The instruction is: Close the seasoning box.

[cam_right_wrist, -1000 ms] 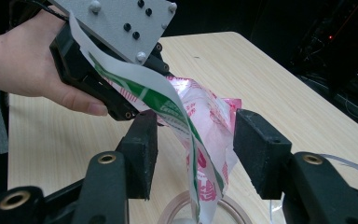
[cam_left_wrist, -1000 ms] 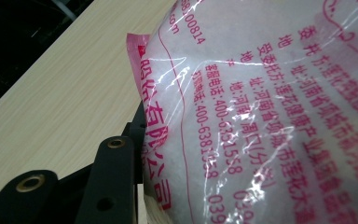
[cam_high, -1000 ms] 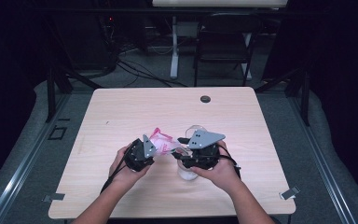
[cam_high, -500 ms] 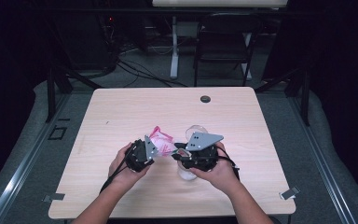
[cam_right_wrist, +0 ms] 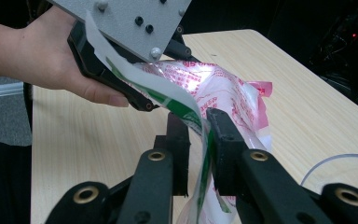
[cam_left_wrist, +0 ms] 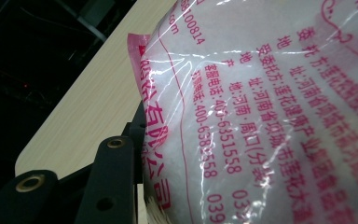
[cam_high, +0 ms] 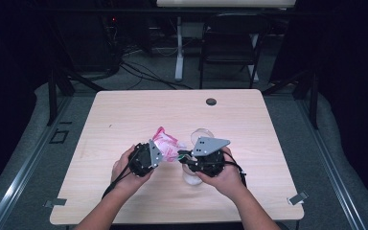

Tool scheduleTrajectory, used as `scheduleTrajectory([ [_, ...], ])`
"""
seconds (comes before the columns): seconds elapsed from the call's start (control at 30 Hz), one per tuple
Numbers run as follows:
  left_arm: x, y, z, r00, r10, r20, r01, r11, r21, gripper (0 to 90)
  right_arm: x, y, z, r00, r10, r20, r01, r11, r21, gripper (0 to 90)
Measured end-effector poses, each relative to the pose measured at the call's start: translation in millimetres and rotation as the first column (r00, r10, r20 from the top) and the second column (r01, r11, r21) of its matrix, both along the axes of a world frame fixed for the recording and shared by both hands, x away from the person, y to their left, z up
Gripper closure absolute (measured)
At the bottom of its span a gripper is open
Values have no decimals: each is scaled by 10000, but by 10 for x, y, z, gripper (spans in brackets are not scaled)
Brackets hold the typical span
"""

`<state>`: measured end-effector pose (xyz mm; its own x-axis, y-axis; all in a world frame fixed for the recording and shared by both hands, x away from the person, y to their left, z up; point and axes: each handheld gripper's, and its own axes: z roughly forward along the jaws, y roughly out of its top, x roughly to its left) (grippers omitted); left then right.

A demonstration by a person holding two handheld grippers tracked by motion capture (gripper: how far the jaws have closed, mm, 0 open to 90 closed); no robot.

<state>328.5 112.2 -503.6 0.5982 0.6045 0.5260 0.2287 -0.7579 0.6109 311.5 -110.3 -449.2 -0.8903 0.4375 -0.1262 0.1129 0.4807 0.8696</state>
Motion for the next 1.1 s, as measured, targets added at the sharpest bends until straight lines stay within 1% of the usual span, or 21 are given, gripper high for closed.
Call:
scheduleTrajectory([
  [0.03,-4,-2,-2,10000,18,-11,-18,10000,-6,587,0,-4,1,10000,4,-10,-4,10000,-24,809],
  [0.23,-12,-10,-7,9997,-32,227,29,9999,104,587,1,-12,-5,9999,72,-115,-72,10000,34,876],
  [0.33,-15,-12,-12,9997,-15,264,11,9999,133,587,3,-11,-5,9999,34,-162,-34,10000,19,881],
  [0.4,-17,-11,-15,9994,-1,332,-5,9998,182,587,3,-11,-6,9996,20,-276,-20,10000,1,893],
  [0.5,-21,-10,-18,9990,-20,439,9,9997,238,587,1,-8,-12,9992,-26,-398,27,10000,43,898],
  [0.63,-29,-16,-21,9983,-26,580,9,9995,300,587,-5,-12,-5,9990,-96,-437,99,9999,55,900],
  [0.77,-34,-17,-23,9974,-5,724,-15,9996,281,586,-9,-12,-6,9987,-140,-480,149,9997,184,900],
  [0.83,-38,-16,-19,9969,-16,790,-11,9994,345,587,-9,-15,-8,9983,-159,-564,173,9995,251,900],
  [1.1,-62,-26,-24,9933,-111,1153,55,9988,489,586,-21,-23,0,9971,-208,-733,231,9993,303,900],
])
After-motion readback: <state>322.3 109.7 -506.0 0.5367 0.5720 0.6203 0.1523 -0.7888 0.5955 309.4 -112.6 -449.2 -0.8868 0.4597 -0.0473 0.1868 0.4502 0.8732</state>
